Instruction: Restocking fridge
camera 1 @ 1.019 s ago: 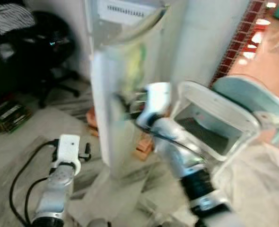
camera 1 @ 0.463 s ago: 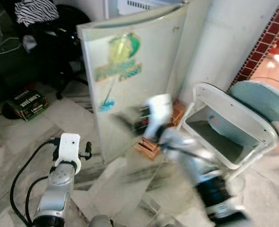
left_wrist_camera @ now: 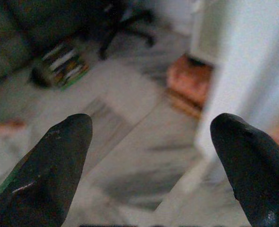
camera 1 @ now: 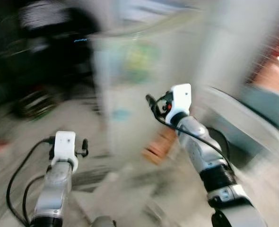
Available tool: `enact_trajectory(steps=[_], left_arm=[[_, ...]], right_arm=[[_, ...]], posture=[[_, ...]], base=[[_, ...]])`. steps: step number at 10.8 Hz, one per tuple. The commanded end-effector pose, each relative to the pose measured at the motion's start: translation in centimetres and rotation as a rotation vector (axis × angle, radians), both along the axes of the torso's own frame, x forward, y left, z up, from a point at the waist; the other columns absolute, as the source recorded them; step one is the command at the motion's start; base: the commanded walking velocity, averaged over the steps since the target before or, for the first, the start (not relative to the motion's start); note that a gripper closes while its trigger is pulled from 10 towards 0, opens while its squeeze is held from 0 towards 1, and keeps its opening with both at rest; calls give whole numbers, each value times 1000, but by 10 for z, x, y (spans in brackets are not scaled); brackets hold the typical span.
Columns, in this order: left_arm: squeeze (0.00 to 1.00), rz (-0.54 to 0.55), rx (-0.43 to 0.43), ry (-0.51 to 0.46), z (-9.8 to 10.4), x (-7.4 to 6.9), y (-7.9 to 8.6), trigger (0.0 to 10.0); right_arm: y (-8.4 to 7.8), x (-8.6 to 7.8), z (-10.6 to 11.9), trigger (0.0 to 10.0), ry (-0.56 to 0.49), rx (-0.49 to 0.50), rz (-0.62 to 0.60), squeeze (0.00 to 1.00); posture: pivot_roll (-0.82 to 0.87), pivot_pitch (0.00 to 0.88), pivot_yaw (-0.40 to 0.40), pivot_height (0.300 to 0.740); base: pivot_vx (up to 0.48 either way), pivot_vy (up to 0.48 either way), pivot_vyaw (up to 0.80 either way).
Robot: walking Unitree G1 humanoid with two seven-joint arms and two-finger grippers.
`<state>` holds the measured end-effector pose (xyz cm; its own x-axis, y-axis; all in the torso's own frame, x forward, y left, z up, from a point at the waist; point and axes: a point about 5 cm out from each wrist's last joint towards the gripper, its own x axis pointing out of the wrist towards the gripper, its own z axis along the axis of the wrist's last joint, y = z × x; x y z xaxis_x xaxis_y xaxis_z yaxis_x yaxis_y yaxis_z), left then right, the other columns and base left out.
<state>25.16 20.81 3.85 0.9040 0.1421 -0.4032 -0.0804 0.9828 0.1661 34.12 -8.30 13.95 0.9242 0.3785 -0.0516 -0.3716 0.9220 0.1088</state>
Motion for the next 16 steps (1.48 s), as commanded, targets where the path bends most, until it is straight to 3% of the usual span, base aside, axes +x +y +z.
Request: enact_trajectory(steps=[1, 4, 5, 6, 7, 10, 12, 14, 16], left_arm=[[0, 17, 5, -3, 2, 0, 3, 10000], [0, -15, -1, -12, 3, 1, -4, 10000], [0, -26, 13, -12, 4, 3, -5, 10000], [0, -25, 12, -17, 4, 4, -5, 10000], [0, -20, 8, -21, 5, 4, -5, 10000], [0, -51, -1, -44, 5, 1, -11, 10000], [0, -131, 10, -107, 14, 5, -23, 10000], [0, -138, 6, -126, 18, 6, -24, 10000], [0, -145, 3, -132, 18, 5, -26, 10000]], right_arm=[[11, 1, 5, 10000, -17, 2, 18, 0], [32, 4, 6, 10000, -20, 41, 43, 0], [49, 2, 12, 10000, -34, 63, 112, 0], [56, -1, 16, 10000, -52, 75, 149, 0], [51, -2, 12, 10000, -52, 64, 139, 0], [-9, -12, -8, 10000, -73, 26, -9, 0], [-47, -33, -18, 10000, -106, -7, -104, 0], [-64, -49, -21, 10000, -124, -61, -154, 0], [-70, -62, -27, 10000, -98, -74, -176, 0]], posture=[[117, 0, -28, 740], [116, 0, -22, 740], [121, 0, -25, 740], [124, 0, -27, 740], [126, 0, -28, 740], [103, 0, -21, 740], [87, 0, -17, 740], [72, 0, -14, 740], [61, 0, -7, 740]], base=[[289, 382, 800], [277, 366, 267], [0, 0, 0], [0, 0, 0], [0, 0, 0], [0, 0, 0], [0, 0, 0], [0, 0, 0], [0, 0, -716]])
